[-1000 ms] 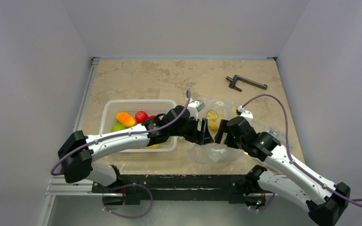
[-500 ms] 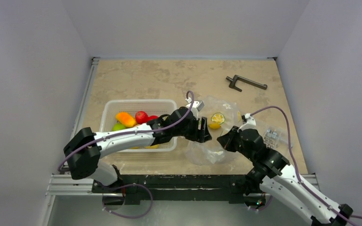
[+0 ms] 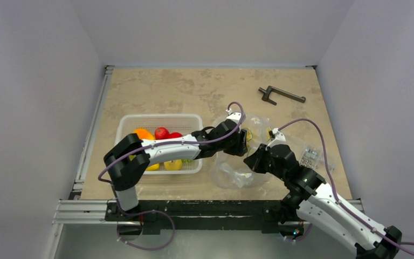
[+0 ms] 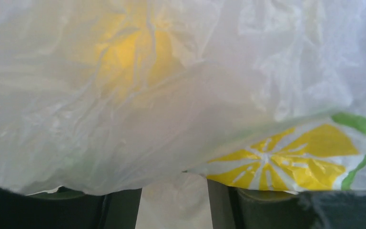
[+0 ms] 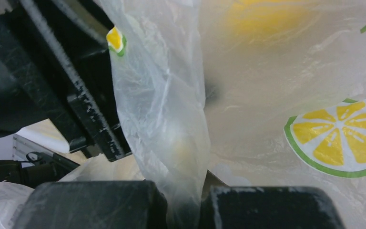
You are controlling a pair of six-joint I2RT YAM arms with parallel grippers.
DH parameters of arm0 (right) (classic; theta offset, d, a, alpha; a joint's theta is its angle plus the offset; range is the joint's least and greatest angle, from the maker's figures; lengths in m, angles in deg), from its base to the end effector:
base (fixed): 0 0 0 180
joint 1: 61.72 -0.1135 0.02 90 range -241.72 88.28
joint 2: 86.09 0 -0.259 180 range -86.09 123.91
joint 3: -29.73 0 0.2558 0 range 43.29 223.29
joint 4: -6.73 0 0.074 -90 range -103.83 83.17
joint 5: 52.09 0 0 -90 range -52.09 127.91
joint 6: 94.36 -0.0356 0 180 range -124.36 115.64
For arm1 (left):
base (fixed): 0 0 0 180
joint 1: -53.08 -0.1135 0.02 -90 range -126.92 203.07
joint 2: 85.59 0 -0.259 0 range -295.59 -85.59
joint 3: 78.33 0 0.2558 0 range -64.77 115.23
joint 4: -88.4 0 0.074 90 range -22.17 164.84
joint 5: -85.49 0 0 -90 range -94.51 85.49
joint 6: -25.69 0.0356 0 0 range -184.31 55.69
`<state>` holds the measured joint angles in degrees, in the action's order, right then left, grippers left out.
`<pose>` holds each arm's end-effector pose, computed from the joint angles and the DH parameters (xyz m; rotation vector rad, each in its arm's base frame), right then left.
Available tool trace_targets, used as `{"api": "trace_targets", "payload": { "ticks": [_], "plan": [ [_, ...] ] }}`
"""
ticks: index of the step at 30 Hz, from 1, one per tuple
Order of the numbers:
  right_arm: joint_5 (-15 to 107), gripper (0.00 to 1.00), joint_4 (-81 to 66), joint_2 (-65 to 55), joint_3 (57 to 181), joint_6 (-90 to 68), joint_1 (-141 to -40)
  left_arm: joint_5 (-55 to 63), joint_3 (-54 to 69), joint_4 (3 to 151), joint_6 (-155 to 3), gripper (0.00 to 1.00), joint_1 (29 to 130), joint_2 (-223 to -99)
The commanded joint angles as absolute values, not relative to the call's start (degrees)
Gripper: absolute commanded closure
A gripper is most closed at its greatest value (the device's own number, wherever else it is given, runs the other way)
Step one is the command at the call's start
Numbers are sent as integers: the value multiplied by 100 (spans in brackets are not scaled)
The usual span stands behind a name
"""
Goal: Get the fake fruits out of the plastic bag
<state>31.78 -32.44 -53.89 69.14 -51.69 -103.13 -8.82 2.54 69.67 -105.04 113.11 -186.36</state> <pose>0.1131 0.0947 0.2257 0.1814 2.2244 0.7800 0.1994 -0.3404 0.2125 0.3577 2.3612 -0.8273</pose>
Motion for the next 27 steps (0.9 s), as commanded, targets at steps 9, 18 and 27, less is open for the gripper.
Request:
{"api": "trace_targets", "payload": {
  "ticks": [9, 18, 27],
  "plan": [
    [3274, 100, -3209, -5512, 7219, -4895, -10320, -1368, 1698, 6607, -10314, 21, 11331, -19713],
    [3321, 100, -3219, -5710, 7174, -4934, -10318, -1445, 2110, 6329, -10307, 15, 11332, -20590],
    [3421, 100, -3165, -5692, 7149, -4875, -10319, -1618, 2031, 6149, -10143, 55, 11328, -20326]
  ]
}}
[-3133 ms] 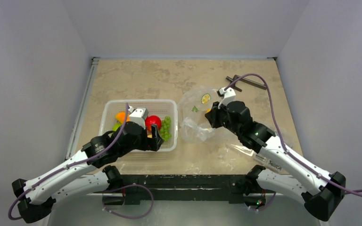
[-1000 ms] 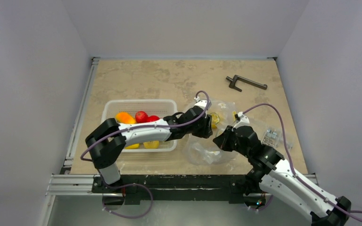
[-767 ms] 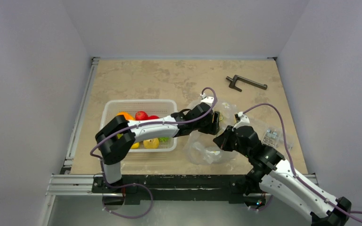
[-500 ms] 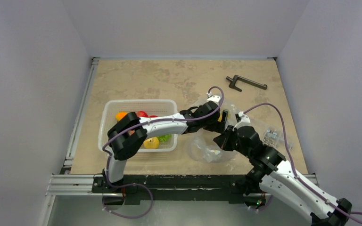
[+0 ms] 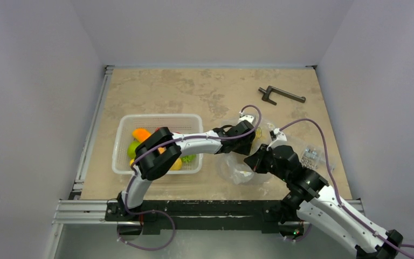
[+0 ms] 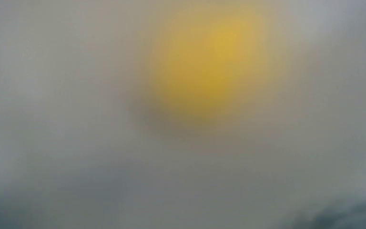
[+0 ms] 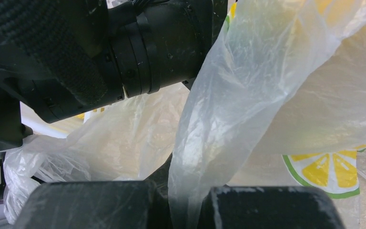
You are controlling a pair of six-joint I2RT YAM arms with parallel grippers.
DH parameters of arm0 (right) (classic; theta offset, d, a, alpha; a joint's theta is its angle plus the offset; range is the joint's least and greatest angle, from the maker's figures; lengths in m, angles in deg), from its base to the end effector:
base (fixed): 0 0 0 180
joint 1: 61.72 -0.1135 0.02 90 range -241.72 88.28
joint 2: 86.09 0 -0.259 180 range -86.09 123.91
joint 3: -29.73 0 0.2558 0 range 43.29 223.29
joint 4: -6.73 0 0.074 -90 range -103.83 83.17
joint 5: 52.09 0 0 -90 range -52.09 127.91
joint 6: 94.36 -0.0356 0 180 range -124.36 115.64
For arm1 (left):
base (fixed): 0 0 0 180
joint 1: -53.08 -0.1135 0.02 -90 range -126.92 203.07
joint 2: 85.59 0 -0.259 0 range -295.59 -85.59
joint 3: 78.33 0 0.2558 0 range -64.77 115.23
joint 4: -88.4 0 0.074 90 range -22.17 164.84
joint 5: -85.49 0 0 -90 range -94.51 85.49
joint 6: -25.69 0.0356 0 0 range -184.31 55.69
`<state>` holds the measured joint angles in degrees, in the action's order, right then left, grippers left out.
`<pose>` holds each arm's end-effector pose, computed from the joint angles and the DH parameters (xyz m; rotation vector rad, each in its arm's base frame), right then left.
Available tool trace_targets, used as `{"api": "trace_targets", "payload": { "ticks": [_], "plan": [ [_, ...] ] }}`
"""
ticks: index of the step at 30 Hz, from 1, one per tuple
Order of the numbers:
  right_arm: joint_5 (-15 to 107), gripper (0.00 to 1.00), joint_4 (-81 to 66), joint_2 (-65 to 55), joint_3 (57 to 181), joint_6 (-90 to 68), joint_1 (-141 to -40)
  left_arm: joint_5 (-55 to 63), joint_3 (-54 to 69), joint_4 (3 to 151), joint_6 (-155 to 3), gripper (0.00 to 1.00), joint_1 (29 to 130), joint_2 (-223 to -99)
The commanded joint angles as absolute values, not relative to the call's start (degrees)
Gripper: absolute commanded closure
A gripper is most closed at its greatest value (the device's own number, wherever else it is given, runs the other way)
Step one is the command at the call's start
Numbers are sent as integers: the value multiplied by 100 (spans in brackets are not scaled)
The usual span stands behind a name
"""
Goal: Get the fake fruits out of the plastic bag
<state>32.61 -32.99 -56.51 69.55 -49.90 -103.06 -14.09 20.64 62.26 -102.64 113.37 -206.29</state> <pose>0.1086 0.0912 0.2330 0.1393 2.1863 0.8049 0.2346 -0.3992 0.1606 0.3934 2.4475 -0.5882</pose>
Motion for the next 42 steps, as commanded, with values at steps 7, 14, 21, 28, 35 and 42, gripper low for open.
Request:
{"api": "trace_targets", "payload": {
  "ticks": [7, 14, 21, 28, 35, 42],
  "plan": [
    [3067, 100, -3391, -5374, 7162, -5196, -10318, -1926, 988, 6187, -10018, 69, 11319, -18976],
    [710, 73, -5419, -4086, 8220, -6392, -10317, -1969, -7, 6272, -10300, 72, 11323, -18007],
    [230, 26, -4854, -3248, 8540, -5479, -10302, -1628, -347, 6299, -10227, 65, 11328, -17282],
    [446, 1, -3805, -2990, 8941, -3795, -10294, -1214, -602, 6367, -10093, 40, 11346, -16558],
    [2229, 100, -979, -2887, 8627, -1640, -10241, -1500, -291, 5468, -9519, 23, 11330, -16017],
    [3553, 100, -465, -2334, 9281, -569, -10216, -835, -541, 6084, -9694, 25, 11260, -16044]
  ]
}}
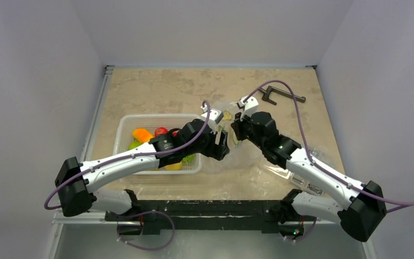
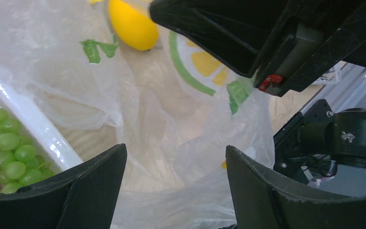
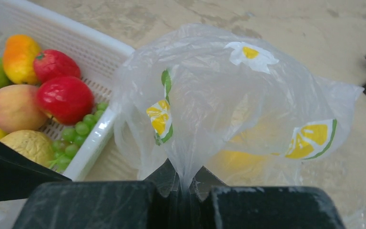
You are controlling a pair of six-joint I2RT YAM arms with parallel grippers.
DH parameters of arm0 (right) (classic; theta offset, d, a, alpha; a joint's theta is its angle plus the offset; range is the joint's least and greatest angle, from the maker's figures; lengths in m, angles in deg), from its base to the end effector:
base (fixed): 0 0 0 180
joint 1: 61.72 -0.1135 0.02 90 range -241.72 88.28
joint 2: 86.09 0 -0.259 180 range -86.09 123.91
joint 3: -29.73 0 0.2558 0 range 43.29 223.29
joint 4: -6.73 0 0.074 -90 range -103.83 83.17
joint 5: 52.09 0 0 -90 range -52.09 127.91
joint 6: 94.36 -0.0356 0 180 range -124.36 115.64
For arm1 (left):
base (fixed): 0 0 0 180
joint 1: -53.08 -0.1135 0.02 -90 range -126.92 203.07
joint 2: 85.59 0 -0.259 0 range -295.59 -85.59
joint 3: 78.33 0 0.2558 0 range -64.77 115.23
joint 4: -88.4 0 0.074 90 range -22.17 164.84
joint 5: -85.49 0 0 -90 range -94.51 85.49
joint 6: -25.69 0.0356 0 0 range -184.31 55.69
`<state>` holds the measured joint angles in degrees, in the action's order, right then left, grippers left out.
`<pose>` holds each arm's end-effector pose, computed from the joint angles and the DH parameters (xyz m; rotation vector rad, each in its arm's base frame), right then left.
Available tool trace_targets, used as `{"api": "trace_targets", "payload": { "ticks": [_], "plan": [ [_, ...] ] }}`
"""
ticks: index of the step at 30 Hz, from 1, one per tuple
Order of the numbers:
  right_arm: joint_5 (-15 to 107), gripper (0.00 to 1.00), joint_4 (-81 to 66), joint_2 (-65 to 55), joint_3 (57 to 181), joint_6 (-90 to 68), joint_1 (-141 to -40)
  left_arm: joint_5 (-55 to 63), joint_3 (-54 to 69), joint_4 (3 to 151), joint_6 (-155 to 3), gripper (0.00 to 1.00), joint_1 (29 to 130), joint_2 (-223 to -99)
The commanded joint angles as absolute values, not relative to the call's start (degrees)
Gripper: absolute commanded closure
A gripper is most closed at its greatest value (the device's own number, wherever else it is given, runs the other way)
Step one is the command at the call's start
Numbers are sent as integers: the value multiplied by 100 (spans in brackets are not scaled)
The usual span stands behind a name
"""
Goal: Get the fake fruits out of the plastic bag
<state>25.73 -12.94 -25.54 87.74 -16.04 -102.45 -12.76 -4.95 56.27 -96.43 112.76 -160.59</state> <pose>0.1935 0.1567 0.2866 -0.3565 1.9375 0.3949 0.1556 -0.2559 0.2958 0.4525 2.2097 -0.7520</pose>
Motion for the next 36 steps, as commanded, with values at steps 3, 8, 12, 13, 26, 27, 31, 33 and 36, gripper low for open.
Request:
{"api": "trace_targets", "payload": {
  "ticks": [3, 8, 12, 13, 26, 27, 31, 33, 36],
  "plan": [
    [3076, 98, -1118, -1898, 9828, -471, -10207, -412, -1111, 7208, -10326, 26, 11330, -16040],
    [2056, 60, -2550, -1485, 10647, -1442, -10202, 555, -1216, 8641, -11048, 29, 11486, -16715],
    [1122, 23, -4448, -1524, 11325, -2817, -10205, 901, -1086, 9352, -11343, 29, 11649, -17097],
    [1081, 17, -4748, -1589, 11329, -3034, -10206, 863, -1093, 9340, -11338, 29, 11653, -17065],
    [585, 1, -5073, -3126, 9647, -4696, -10206, -827, -776, 6566, -10066, 14, 11642, -15616],
    [621, 1, -5132, -3069, 9559, -4828, -10202, -843, -727, 6509, -10018, 14, 11644, -15669],
    [479, 1, -4880, -2948, 9207, -5008, -10206, -906, -471, 6391, -9931, 14, 11644, -16026],
    [546, 3, -4345, -2961, 9019, -4835, -10201, -952, -381, 6466, -9931, 14, 11644, -16218],
    [649, 30, -4019, -2953, 8918, -4707, -10206, -1164, -168, 6474, -9930, 20, 11629, -16611]
  ]
}}
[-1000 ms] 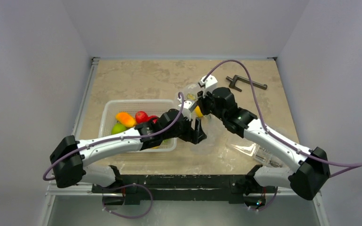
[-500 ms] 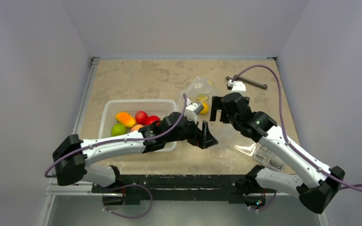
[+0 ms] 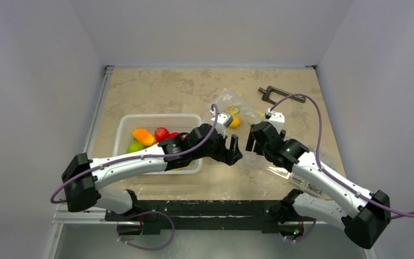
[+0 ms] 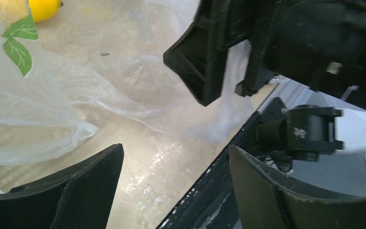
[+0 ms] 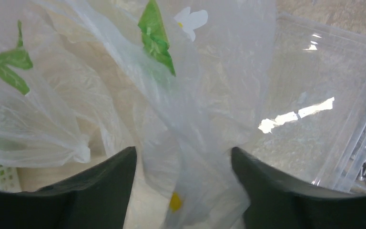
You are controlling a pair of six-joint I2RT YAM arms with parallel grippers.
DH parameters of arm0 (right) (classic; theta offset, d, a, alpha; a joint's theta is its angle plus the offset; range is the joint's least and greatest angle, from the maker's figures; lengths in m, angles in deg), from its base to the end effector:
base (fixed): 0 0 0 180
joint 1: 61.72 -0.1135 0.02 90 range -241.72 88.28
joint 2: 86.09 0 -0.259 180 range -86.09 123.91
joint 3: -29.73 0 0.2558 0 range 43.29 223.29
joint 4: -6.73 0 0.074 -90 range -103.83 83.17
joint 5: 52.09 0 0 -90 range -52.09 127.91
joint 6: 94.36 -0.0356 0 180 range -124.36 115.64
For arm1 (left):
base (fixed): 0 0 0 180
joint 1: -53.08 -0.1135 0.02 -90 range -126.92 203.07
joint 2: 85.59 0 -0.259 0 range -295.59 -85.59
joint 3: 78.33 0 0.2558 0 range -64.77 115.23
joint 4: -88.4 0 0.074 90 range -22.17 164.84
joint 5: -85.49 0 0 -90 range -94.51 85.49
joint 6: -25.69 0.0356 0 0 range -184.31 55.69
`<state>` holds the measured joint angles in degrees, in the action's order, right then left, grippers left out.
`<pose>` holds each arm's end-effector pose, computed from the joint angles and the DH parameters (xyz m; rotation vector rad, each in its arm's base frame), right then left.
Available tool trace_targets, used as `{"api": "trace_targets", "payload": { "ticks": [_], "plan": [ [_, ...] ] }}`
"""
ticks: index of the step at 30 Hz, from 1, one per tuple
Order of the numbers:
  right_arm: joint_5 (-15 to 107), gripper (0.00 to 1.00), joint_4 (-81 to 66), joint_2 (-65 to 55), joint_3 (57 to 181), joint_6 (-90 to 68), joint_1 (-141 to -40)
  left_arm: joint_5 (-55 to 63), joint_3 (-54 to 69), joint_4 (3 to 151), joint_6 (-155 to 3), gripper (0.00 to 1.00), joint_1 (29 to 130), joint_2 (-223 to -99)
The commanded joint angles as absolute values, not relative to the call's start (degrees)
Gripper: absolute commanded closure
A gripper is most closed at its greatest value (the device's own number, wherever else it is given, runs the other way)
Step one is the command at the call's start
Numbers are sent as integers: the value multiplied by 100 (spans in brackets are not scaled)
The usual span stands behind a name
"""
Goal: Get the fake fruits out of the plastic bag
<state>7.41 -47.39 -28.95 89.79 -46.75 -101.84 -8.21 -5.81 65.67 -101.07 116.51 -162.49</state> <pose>0.1650 0.1154 0.2625 0.2660 2.2925 0.0626 0.1424 -0.2797 0.2963 0.4657 2.1534 -0.9876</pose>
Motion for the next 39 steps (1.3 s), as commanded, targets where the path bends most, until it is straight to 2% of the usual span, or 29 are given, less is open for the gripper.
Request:
{"api": "trace_targets", "payload": {
  "ticks": [1, 3, 6, 7, 13, 23, 31, 39],
  "plan": [
    [660, 44, -3989, -3002, 8903, -4668, -10202, -1212, -87, 6449, -9932, 23, 11608, -16723],
    [802, 68, -3892, -3178, 8860, -4480, -10206, -1289, 38, 6506, -9934, 30, 11548, -16938],
    [1083, 98, -3723, -3598, 8776, -4181, -10206, -1309, 184, 6700, -9973, 43, 11439, -17216],
    [1162, 100, -3701, -3730, 8768, -4100, -10206, -1337, 227, 6727, -10003, 47, 11416, -17306],
    [1541, 100, -3825, -4133, 8851, -3816, -10206, -1725, 318, 7053, -10088, 60, 11385, -17655],
    [1918, 100, -3698, -4075, 8808, -3844, -10206, -1734, 1071, 7063, -10048, 66, 11232, -18764],
    [1991, 100, -3730, -4149, 8772, -3839, -10199, -1795, 1388, 7111, -10065, 63, 10954, -19293],
    [2121, 100, -3732, -4152, 8777, -3841, -10205, -2485, 1687, 7047, -9881, 49, 10915, -19738]
  ]
}}
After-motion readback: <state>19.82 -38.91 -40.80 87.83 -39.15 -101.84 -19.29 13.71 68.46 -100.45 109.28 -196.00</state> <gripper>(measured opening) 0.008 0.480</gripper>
